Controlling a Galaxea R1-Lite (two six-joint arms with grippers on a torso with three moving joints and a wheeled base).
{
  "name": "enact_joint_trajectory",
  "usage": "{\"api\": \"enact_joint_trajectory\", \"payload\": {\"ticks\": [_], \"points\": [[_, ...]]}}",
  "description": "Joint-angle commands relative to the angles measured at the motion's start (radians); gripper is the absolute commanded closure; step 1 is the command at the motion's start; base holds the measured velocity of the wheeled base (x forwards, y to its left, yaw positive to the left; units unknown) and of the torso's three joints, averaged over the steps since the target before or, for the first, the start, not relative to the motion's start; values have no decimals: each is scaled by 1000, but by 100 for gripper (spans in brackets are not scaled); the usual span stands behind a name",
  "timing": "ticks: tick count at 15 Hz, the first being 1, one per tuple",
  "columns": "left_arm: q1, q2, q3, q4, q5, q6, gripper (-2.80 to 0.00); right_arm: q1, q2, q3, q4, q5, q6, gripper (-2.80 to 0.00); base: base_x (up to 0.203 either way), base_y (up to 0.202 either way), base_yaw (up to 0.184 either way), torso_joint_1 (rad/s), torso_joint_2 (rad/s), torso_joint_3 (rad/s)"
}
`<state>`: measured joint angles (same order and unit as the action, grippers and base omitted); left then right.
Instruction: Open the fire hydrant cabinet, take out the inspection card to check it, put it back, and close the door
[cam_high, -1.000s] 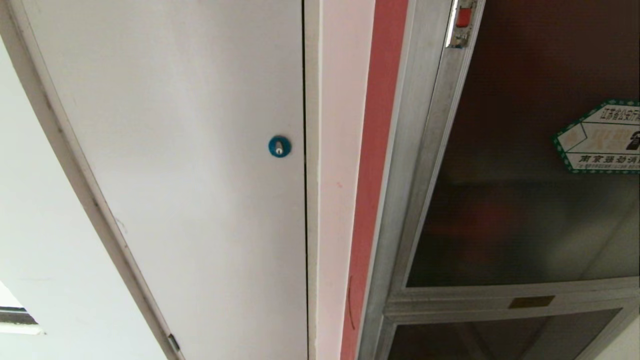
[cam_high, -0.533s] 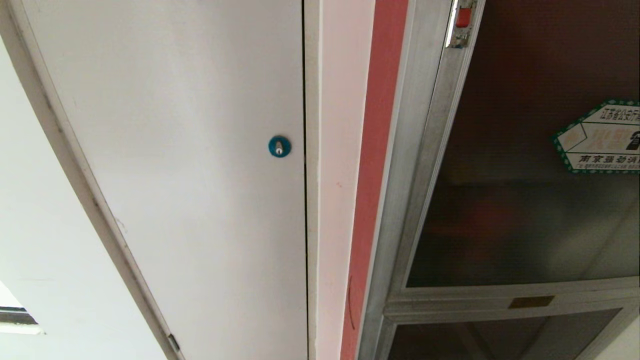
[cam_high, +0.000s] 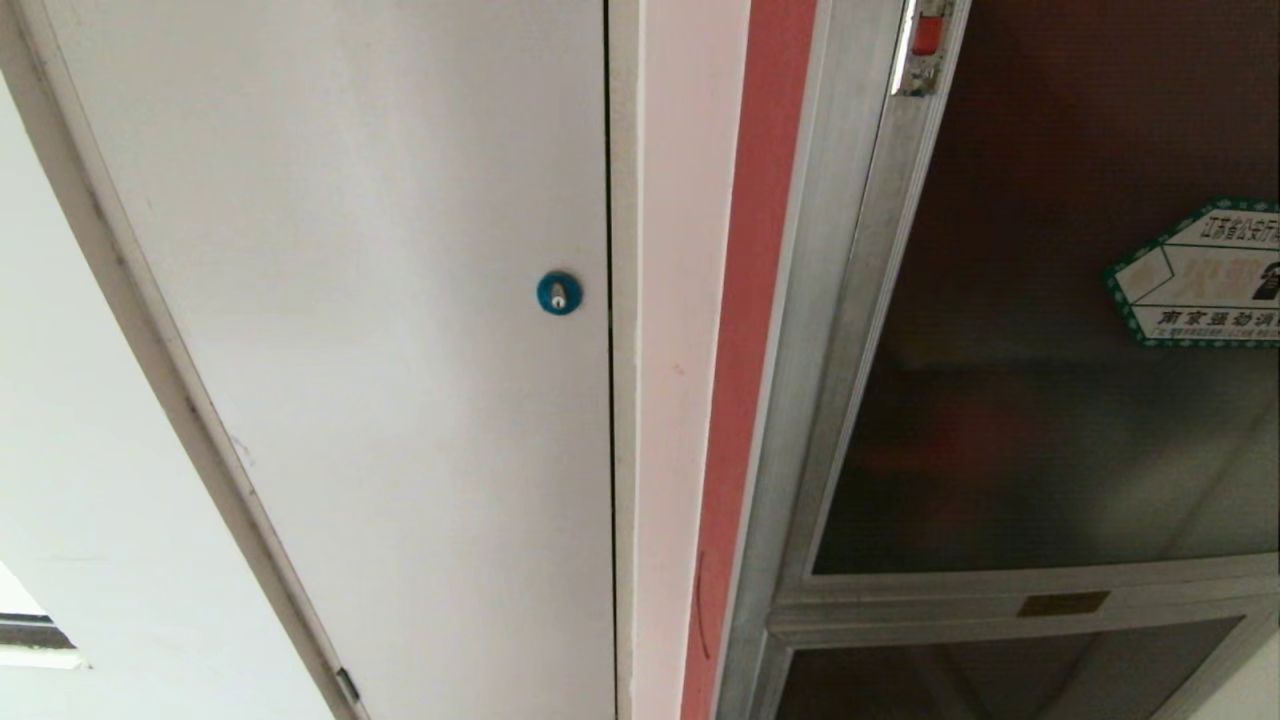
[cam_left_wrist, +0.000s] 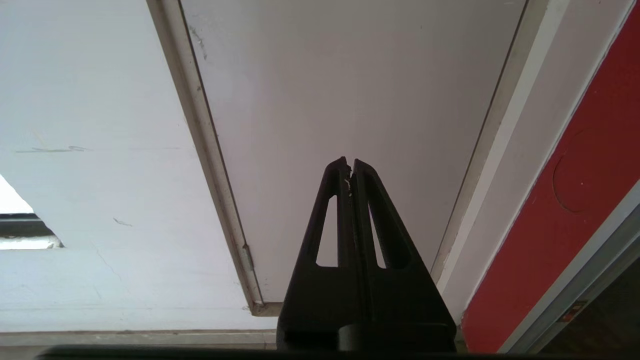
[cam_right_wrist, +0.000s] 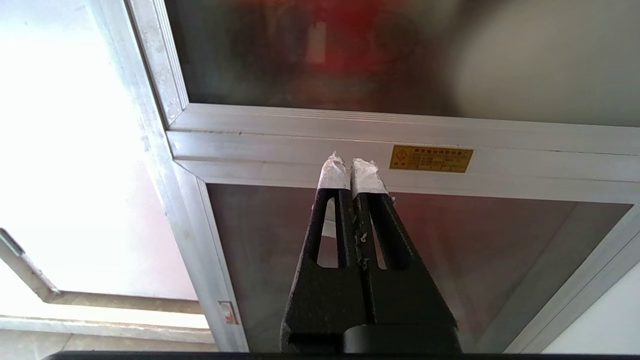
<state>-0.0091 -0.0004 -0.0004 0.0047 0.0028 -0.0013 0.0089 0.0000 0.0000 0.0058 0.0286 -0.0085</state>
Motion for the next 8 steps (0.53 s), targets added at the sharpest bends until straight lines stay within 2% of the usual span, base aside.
{"api": "enact_joint_trajectory", "payload": {"ticks": [1,8], "points": [[0,0,0,0,0,0,0,0,2,2,0,1,-1,0,0,0,0,0,0,0],[0,0,0,0,0,0,0,0,2,2,0,1,-1,0,0,0,0,0,0,0]]}}
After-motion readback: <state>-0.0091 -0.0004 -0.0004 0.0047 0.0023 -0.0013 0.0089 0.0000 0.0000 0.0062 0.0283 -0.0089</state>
